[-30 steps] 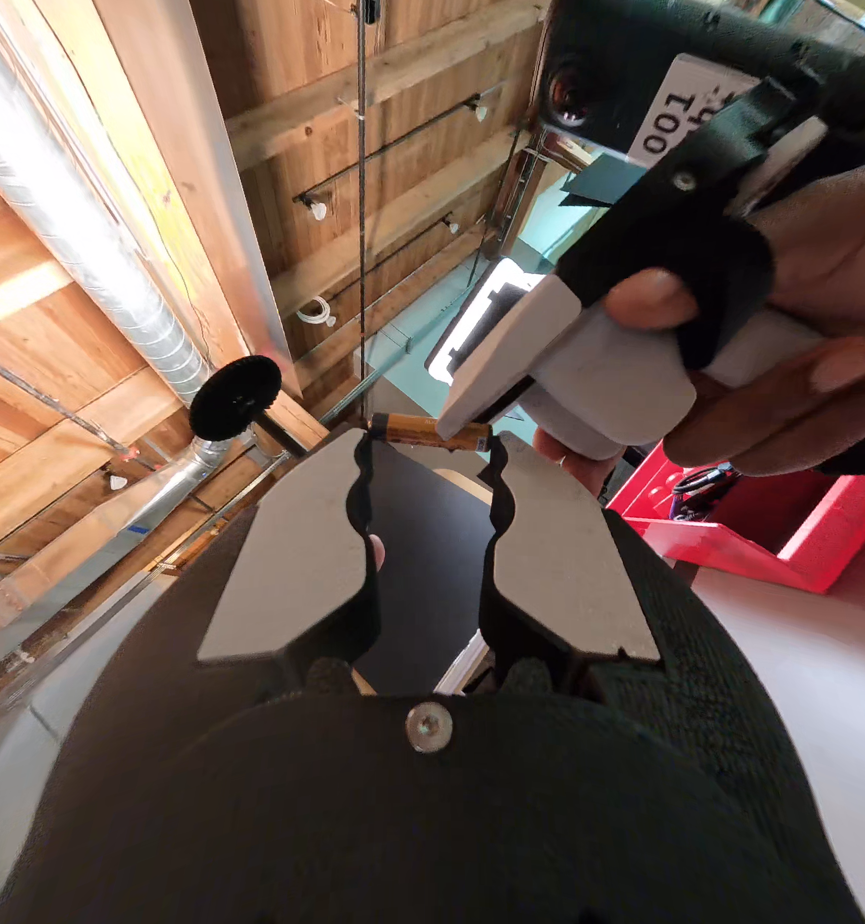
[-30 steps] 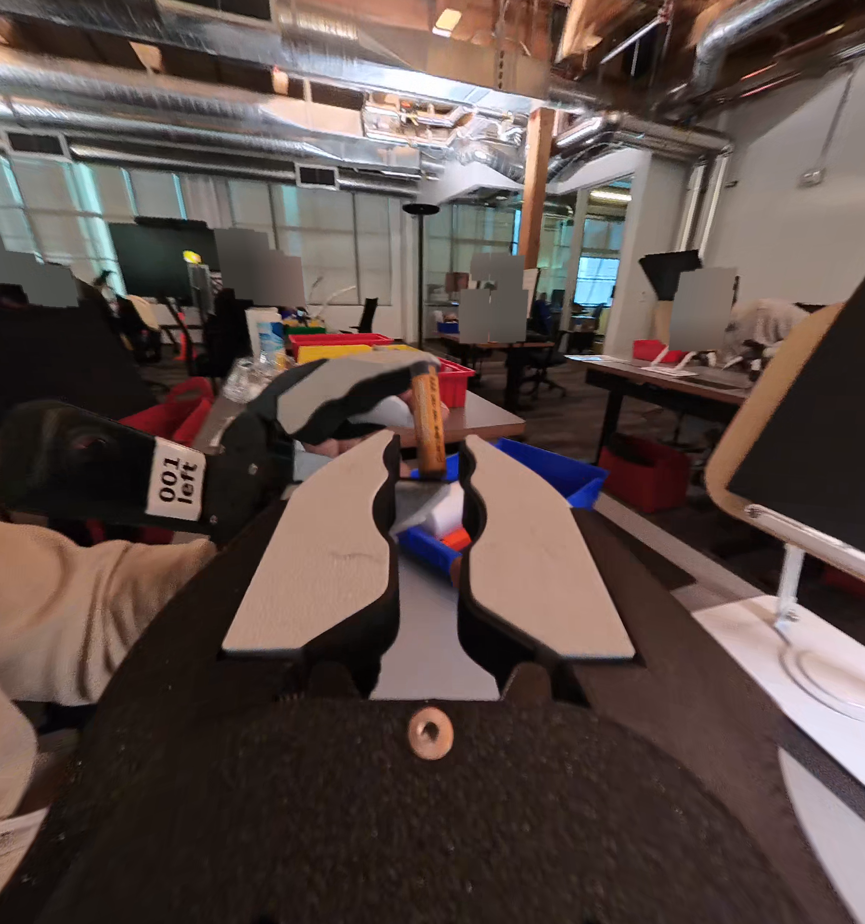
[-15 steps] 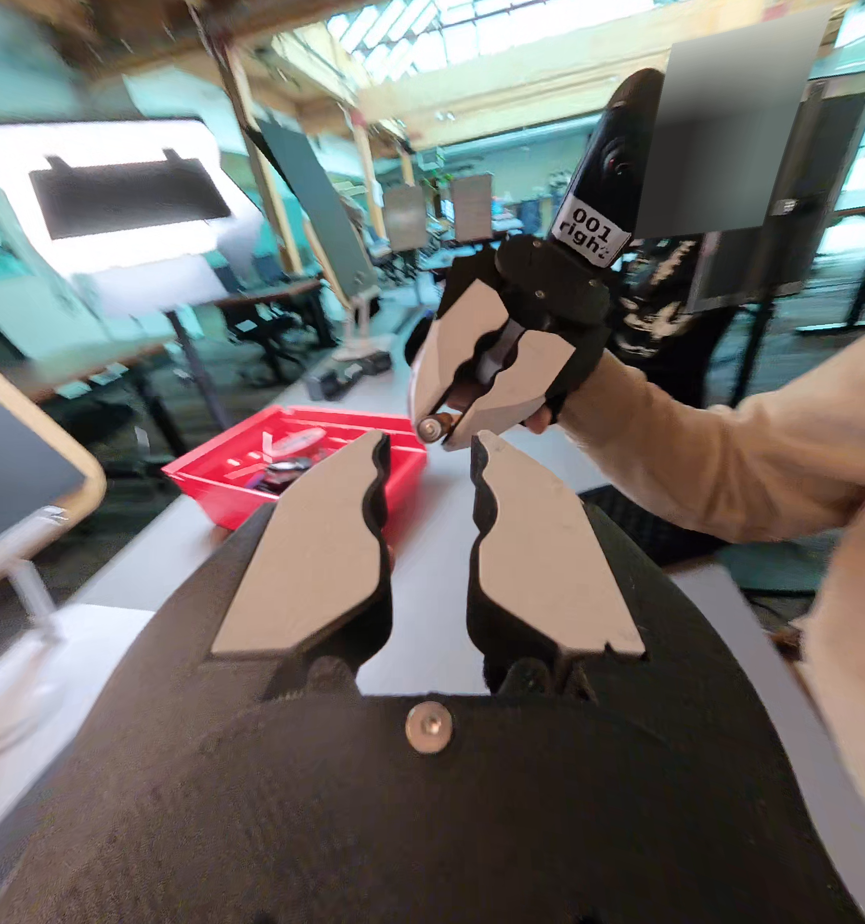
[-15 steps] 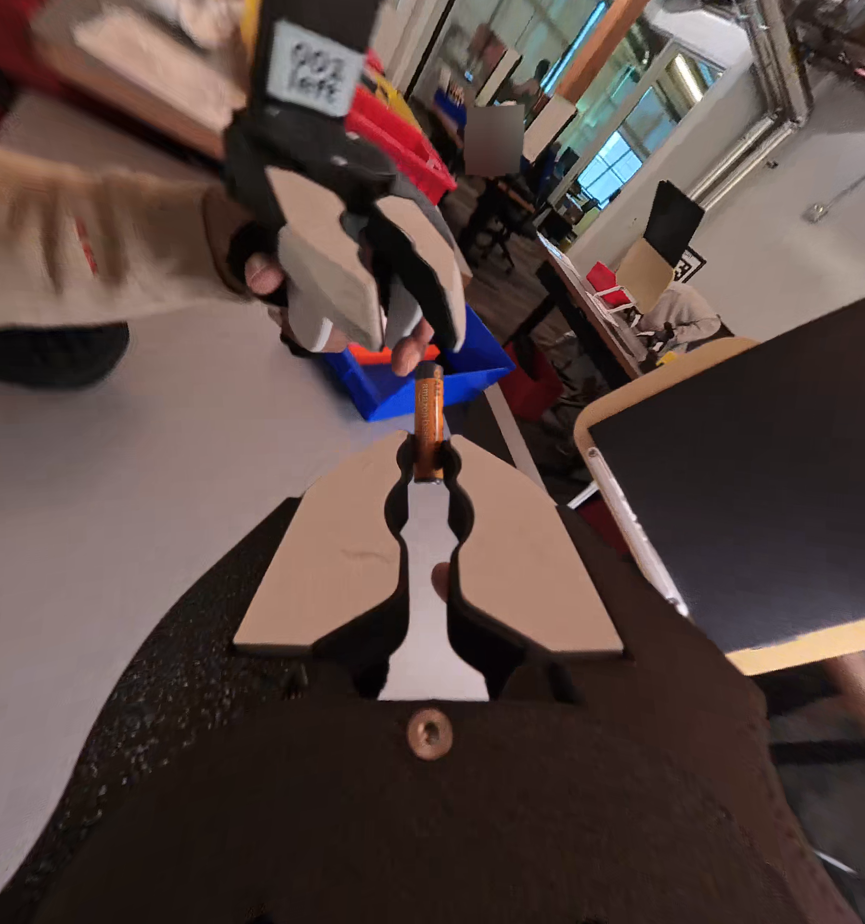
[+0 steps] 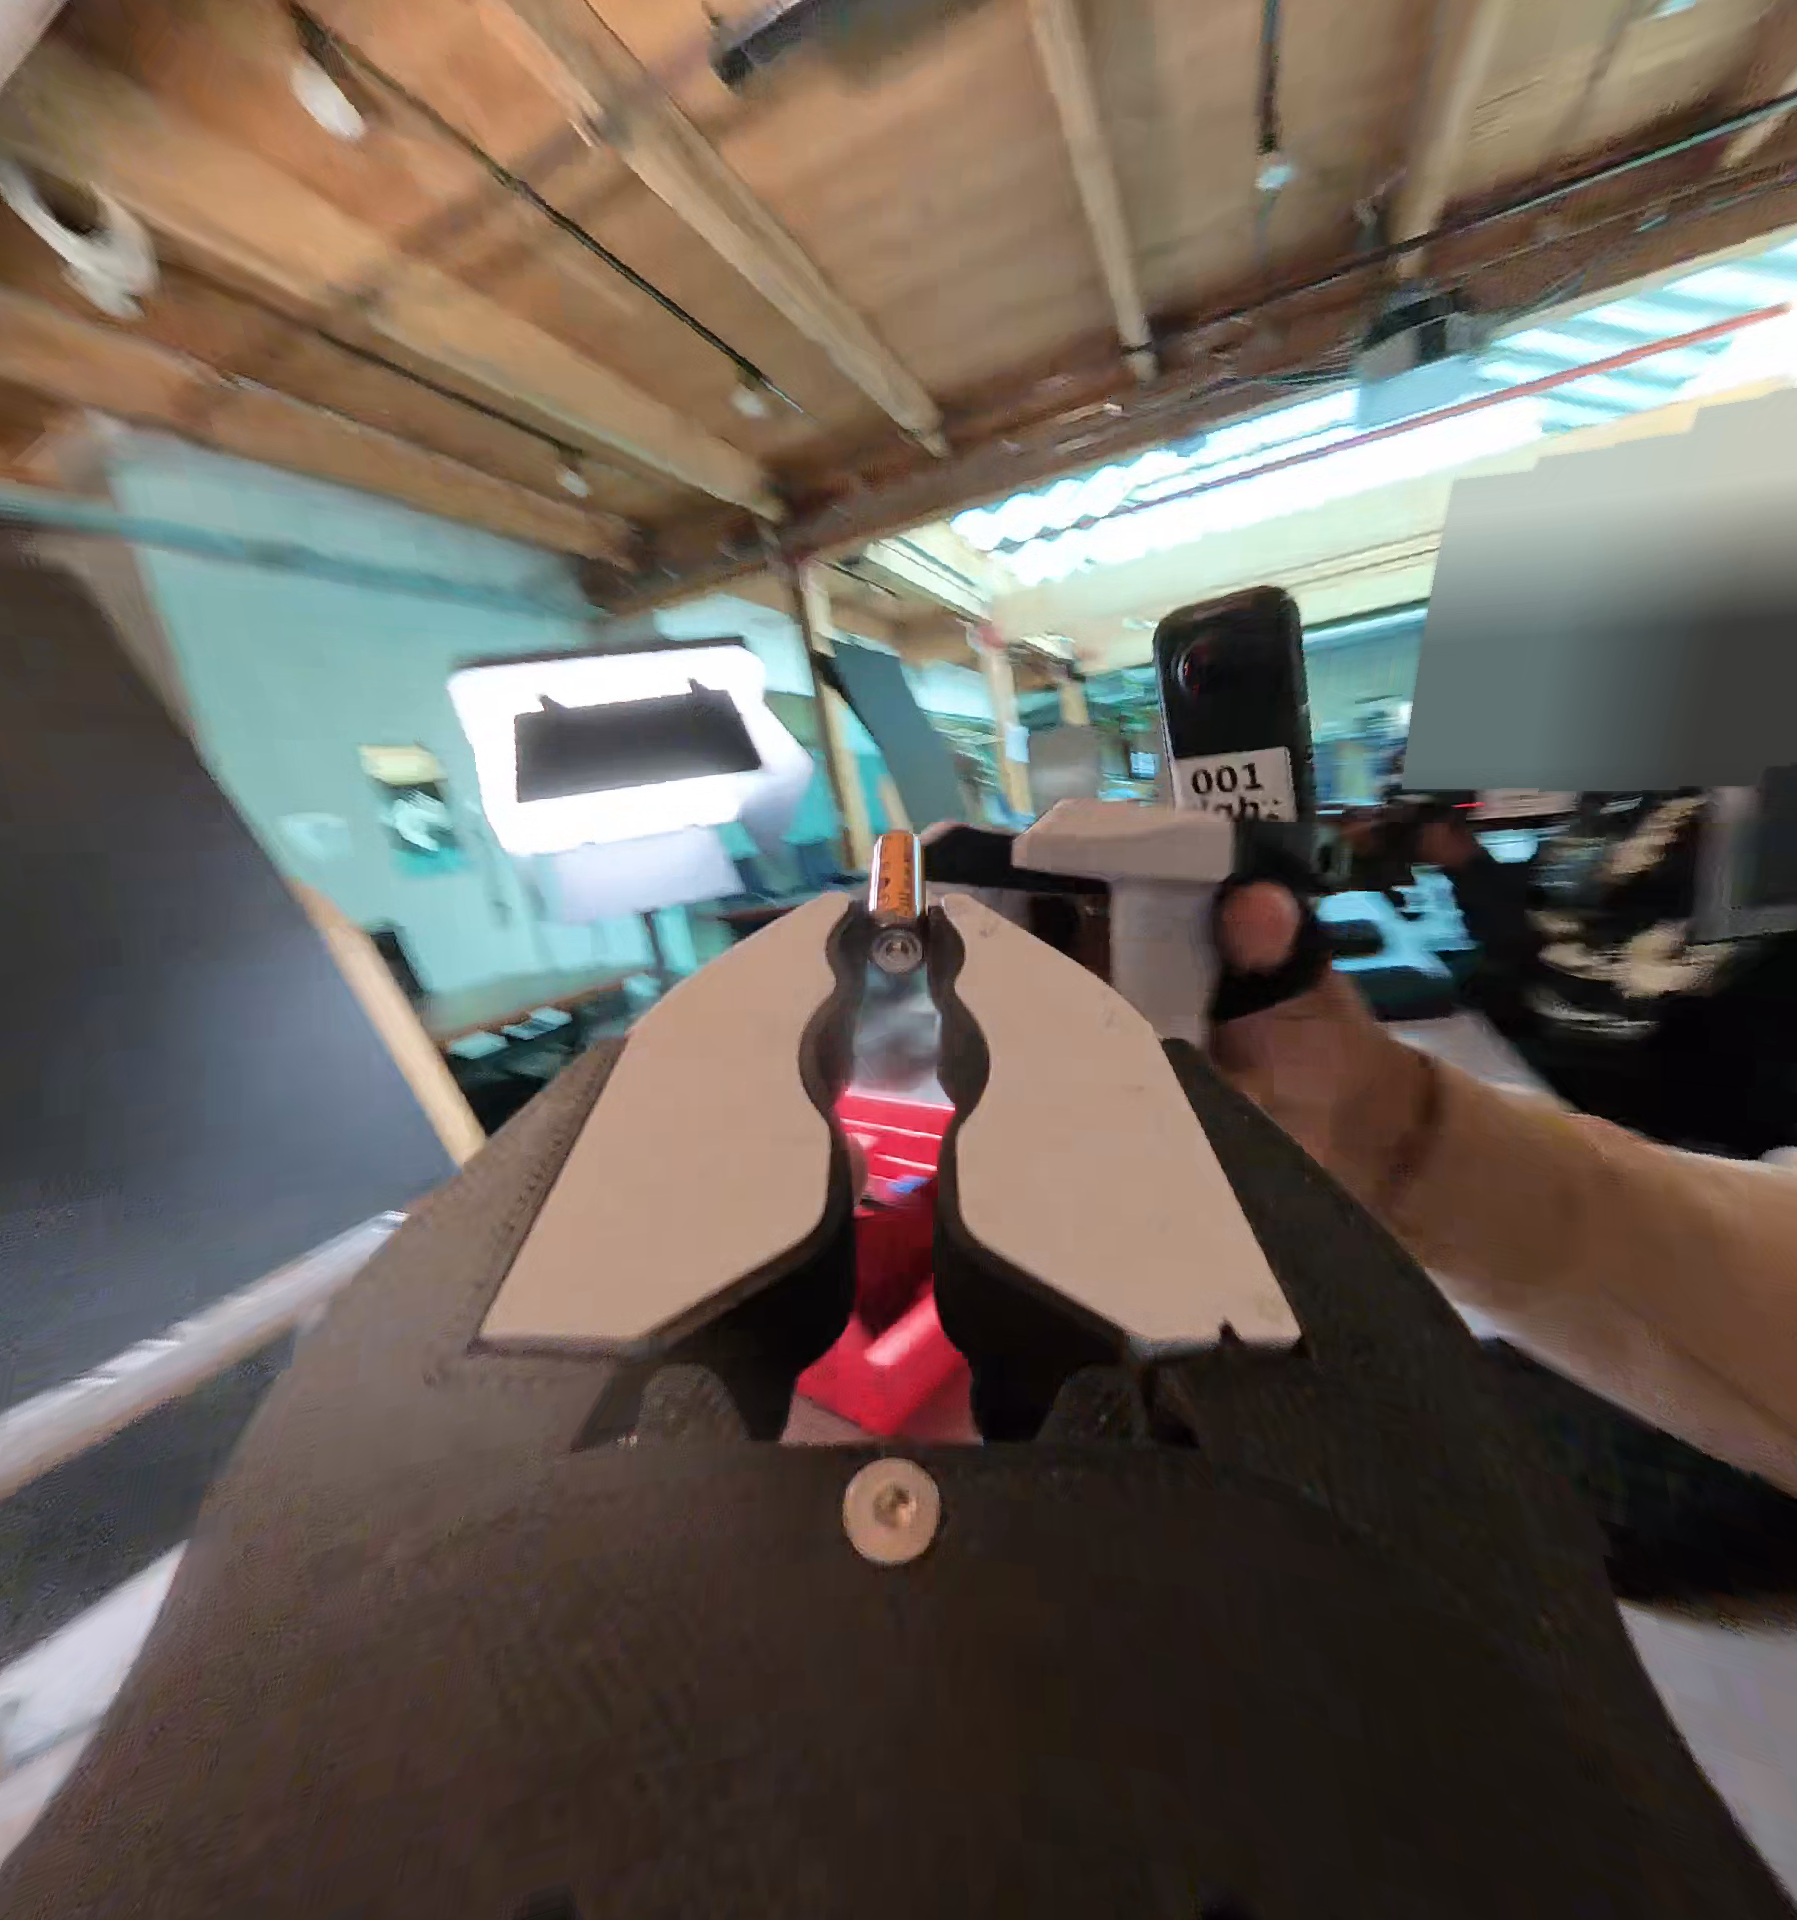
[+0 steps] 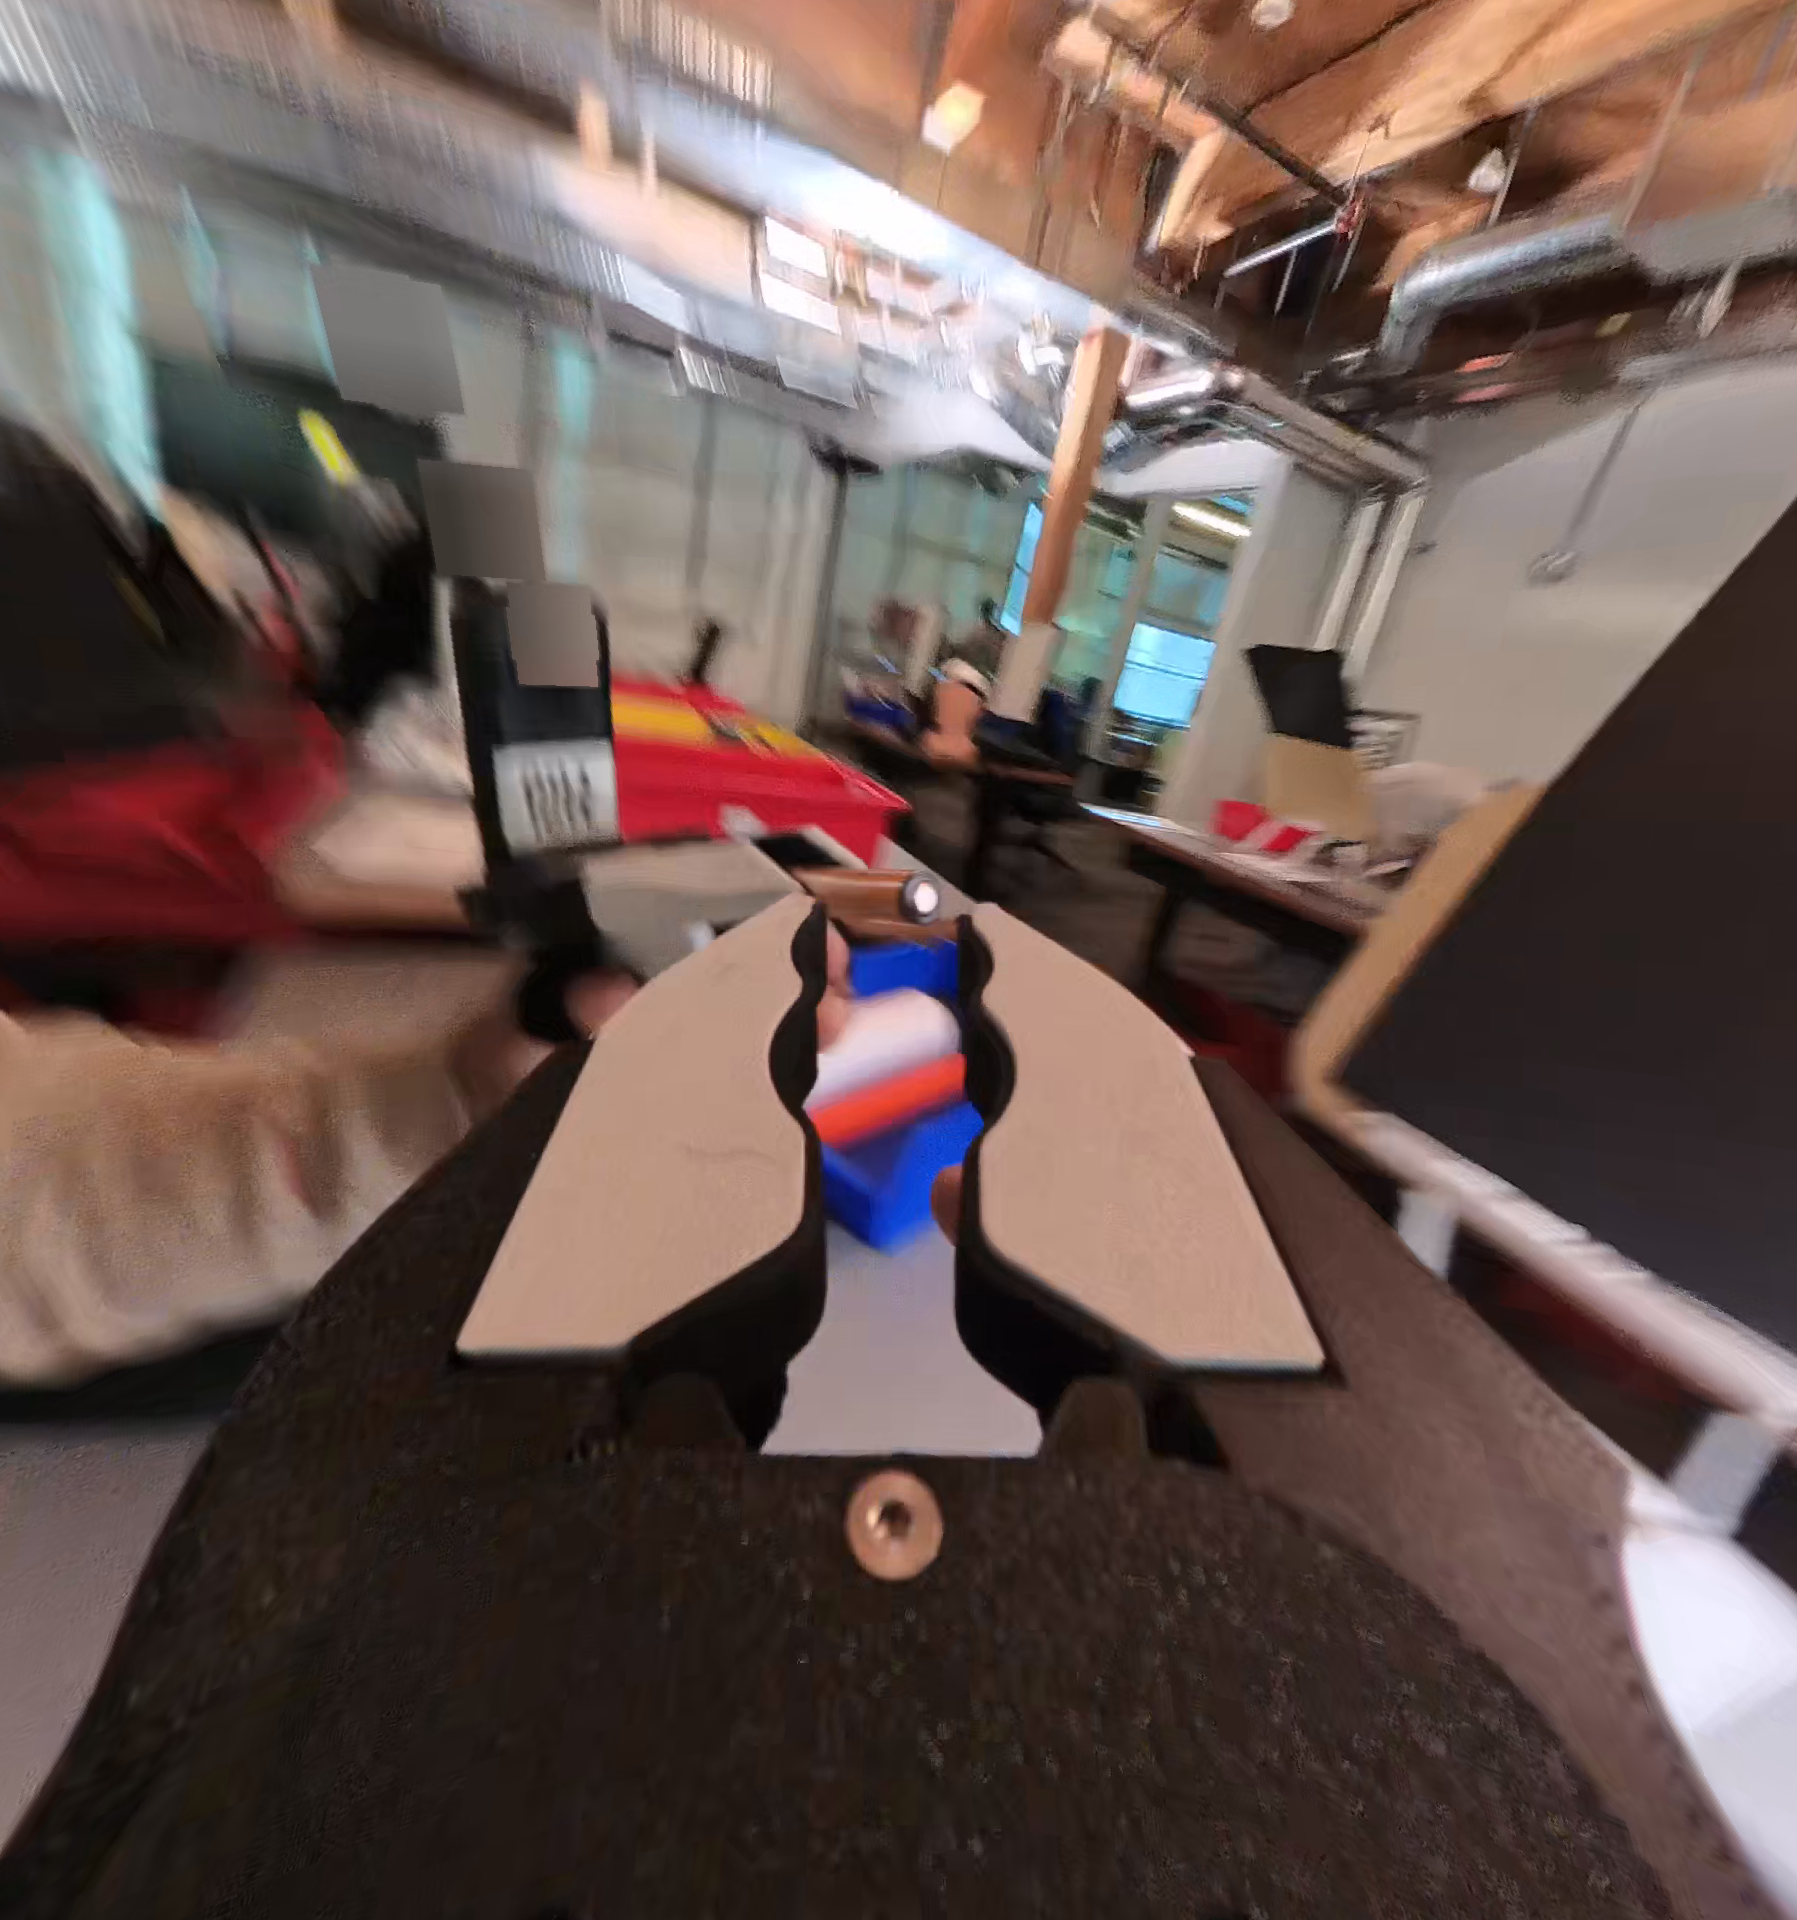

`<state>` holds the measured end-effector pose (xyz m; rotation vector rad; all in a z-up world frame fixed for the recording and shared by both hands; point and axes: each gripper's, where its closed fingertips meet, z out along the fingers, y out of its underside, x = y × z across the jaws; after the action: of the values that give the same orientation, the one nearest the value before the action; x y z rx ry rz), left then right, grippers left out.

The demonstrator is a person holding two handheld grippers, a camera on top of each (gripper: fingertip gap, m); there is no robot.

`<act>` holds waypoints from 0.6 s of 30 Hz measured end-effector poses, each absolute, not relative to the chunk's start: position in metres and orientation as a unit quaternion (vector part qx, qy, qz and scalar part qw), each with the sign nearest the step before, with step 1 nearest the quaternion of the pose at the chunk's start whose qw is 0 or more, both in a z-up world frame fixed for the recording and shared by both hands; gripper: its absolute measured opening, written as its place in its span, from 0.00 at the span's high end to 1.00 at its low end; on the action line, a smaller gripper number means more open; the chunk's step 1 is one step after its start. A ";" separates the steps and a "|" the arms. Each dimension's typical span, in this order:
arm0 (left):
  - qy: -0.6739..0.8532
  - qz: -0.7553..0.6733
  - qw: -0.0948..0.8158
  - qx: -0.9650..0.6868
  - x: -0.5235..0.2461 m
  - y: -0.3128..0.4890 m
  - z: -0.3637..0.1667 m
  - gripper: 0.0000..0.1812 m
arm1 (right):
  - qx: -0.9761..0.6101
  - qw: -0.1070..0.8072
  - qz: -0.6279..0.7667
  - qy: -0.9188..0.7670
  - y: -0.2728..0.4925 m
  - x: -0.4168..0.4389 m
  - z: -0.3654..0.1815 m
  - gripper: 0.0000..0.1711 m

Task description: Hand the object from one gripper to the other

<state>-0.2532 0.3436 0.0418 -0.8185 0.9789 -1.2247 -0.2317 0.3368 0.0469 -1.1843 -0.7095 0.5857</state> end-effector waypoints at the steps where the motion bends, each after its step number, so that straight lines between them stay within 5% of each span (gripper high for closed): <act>1: 0.416 -0.504 0.671 -0.351 -0.255 0.347 0.043 0.94 | -0.539 0.716 0.341 -0.284 0.339 -0.234 0.049 0.84; 3: 0.405 -0.421 0.740 -0.333 -0.257 0.351 0.043 0.94 | -0.550 0.686 0.417 -0.229 0.346 -0.240 0.046 0.76; 8: 0.408 -0.266 0.831 -0.269 -0.253 0.344 0.037 0.94 | -0.580 0.718 0.330 -0.198 0.359 -0.248 0.036 0.71; 13: 0.409 -0.232 0.846 -0.252 -0.248 0.343 0.029 0.94 | -0.569 0.687 0.410 -0.193 0.349 -0.255 0.038 0.92; 18: 0.448 -0.415 0.724 -0.320 -0.241 0.349 0.021 0.90 | -0.577 0.707 0.308 -0.269 0.348 -0.248 0.036 0.94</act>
<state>-0.2412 0.3489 0.0206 -0.7053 0.9894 -0.9155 -0.2475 0.3479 0.0362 -1.2812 -0.5968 0.6843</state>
